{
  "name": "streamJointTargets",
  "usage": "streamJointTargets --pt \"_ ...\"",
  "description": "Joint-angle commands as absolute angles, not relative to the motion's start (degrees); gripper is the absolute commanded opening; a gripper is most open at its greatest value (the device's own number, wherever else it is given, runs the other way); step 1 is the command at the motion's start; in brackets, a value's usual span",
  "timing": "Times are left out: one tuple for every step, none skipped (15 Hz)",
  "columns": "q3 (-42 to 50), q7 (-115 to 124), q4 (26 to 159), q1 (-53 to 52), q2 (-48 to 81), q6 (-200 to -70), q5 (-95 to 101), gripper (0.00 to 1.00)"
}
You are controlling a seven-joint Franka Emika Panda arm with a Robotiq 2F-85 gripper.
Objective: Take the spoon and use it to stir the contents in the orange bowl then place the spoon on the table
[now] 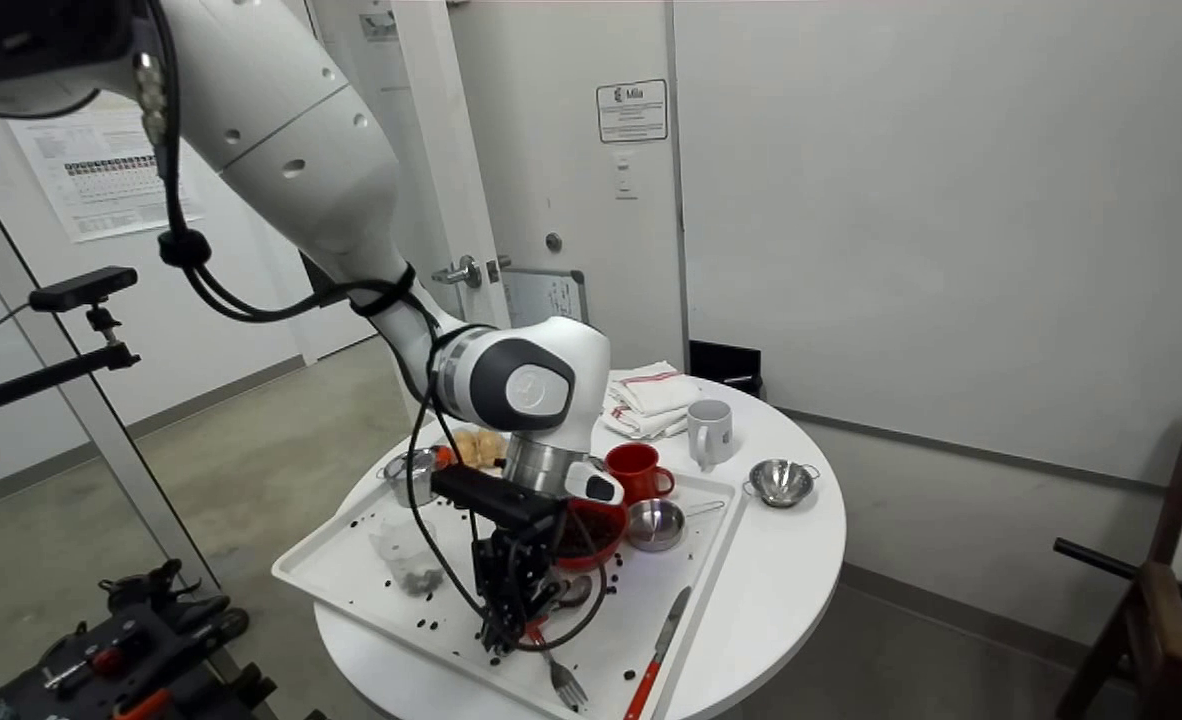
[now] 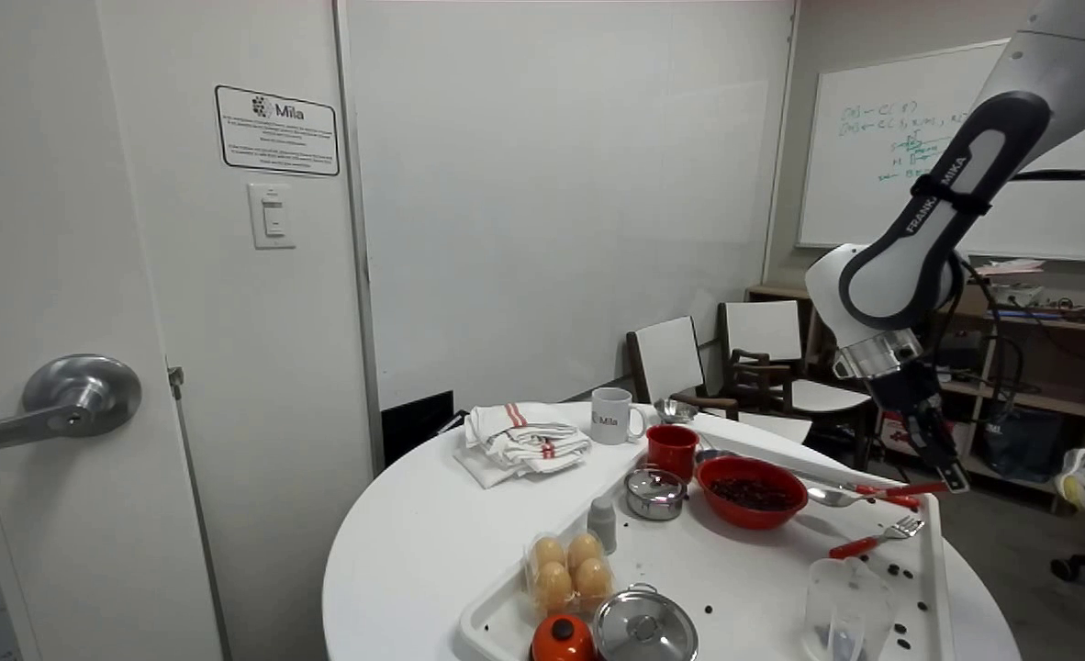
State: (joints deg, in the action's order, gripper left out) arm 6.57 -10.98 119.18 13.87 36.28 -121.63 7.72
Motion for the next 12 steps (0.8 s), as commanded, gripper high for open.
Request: streamJointTargets --pt "5.7 -13.7 113.6 15.6 41.5 -121.1 4.7 0.07" --pt "5.6 -13.8 112.4 15.7 42.7 -121.1 4.4 0.07" --pt "5.6 -14.1 111.3 16.0 43.7 -121.2 4.0 0.07" --pt "5.6 -14.2 110.1 16.4 44.8 -121.3 3.6 0.07" --pt "5.6 -14.3 109.2 16.7 45.6 -121.7 3.4 0.07" --pt "5.8 -14.0 108.3 16.7 46.6 -122.2 3.3 0.07" --pt "5.7 -14.1 107.5 16.9 47.4 -122.3 3.3 0.07" --pt "5.9 -13.8 106.7 16.8 48.2 -122.7 3.6 0.07" --pt "5.9 -13.8 106.0 16.8 48.9 -123.1 3.8 0.07" --pt "6.0 -13.8 105.2 16.6 49.7 -123.5 4.2 0.07" --pt "6.1 -13.6 104.5 16.4 50.5 -123.9 4.5 0.07" --pt "6.0 -13.7 103.5 16.3 51.4 -124.1 4.6 0.07"
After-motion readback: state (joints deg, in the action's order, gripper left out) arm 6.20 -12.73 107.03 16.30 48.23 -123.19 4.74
